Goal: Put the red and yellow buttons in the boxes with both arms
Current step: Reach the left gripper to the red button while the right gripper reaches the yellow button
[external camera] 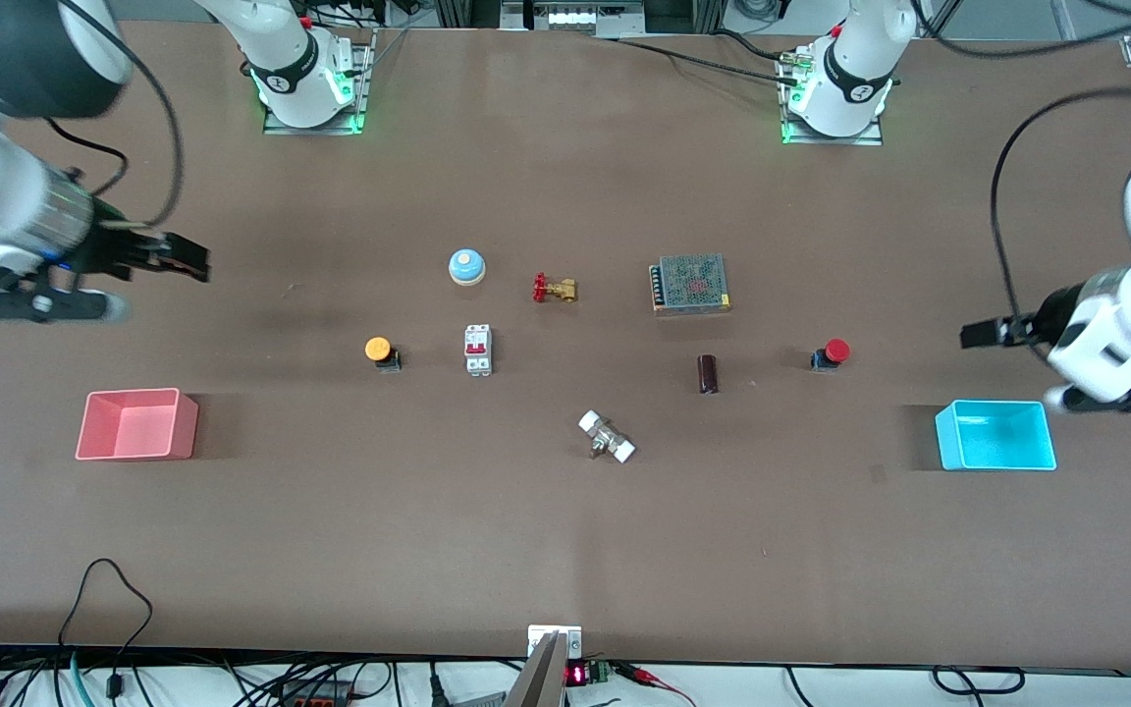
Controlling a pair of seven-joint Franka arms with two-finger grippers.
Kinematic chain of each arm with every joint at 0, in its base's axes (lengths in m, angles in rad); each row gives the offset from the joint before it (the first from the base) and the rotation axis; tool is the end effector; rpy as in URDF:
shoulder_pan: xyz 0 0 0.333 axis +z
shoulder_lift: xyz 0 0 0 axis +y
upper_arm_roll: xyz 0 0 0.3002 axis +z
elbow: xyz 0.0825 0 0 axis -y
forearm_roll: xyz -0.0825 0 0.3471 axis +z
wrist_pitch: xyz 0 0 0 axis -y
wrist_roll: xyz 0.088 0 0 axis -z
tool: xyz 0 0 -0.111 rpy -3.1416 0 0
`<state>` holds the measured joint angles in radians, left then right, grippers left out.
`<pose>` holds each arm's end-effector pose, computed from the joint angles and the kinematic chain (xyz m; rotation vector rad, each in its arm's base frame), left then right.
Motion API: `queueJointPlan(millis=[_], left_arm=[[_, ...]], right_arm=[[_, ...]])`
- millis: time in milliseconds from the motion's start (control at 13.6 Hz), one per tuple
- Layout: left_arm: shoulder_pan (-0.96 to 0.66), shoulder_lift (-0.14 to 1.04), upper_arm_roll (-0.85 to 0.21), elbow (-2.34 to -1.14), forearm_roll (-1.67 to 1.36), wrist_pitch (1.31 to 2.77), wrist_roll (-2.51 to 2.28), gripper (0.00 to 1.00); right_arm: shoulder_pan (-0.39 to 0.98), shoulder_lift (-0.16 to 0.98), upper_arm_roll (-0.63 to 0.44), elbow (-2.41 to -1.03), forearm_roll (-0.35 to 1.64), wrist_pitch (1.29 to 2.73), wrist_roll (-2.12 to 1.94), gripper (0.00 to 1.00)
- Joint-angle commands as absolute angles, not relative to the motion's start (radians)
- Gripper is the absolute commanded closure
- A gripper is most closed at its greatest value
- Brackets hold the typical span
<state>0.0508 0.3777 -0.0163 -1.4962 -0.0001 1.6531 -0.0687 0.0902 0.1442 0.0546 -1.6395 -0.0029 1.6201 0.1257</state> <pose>0.6044 0.0221 0.4292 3.1158 0.1617 -0.3459 0.5447 0.0775 0.5018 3.1141 0.0305 -0.2537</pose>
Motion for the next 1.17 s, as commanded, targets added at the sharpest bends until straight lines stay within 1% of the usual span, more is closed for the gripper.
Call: queueJointPlan(millis=[0, 73, 220, 440, 513, 660, 880, 1100], left_arm=[[0.017, 0.433, -0.015, -1.517, 0.02, 1.779, -0.048, 0.0], [0.006, 0.434, -0.015, -1.554, 0.018, 1.825, -0.049, 0.0], [-0.017, 0.439, -0.017, -1.629, 0.02, 1.902, -0.048, 0.0], [-0.023, 0.478, -0.02, -1.706, 0.014, 2.008, -0.032, 0.0], [-0.041, 0.501, -0.018, -1.709, 0.011, 2.026, -0.025, 0.0], [-0.048, 0.515, -0.02, -1.741, 0.009, 2.034, -0.02, 0.0], [-0.051, 0.515, -0.021, -1.798, -0.059, 2.068, -0.02, 0.0], [-0.061, 0.518, -0.021, -1.818, -0.081, 2.071, -0.018, 0.0]], right_arm=[[0.118, 0.181, 0.052, -1.634, 0.011, 1.641, 0.149, 0.0], [0.12, 0.187, 0.052, -1.653, 0.014, 1.676, 0.15, 0.0], [0.132, 0.173, 0.052, -1.759, 0.018, 1.8, 0.167, 0.0], [0.205, 0.17, 0.052, -1.874, 0.011, 1.984, 0.326, 0.0], [0.234, 0.178, 0.052, -1.902, 0.003, 2.038, 0.375, 0.0], [0.255, 0.175, 0.055, -2.0, 0.003, 2.181, 0.416, 0.0], [0.255, 0.195, 0.104, -2.107, -0.002, 2.374, 0.448, 0.0], [0.247, 0.254, 0.12, -2.103, -0.053, 2.466, 0.445, 0.0]])
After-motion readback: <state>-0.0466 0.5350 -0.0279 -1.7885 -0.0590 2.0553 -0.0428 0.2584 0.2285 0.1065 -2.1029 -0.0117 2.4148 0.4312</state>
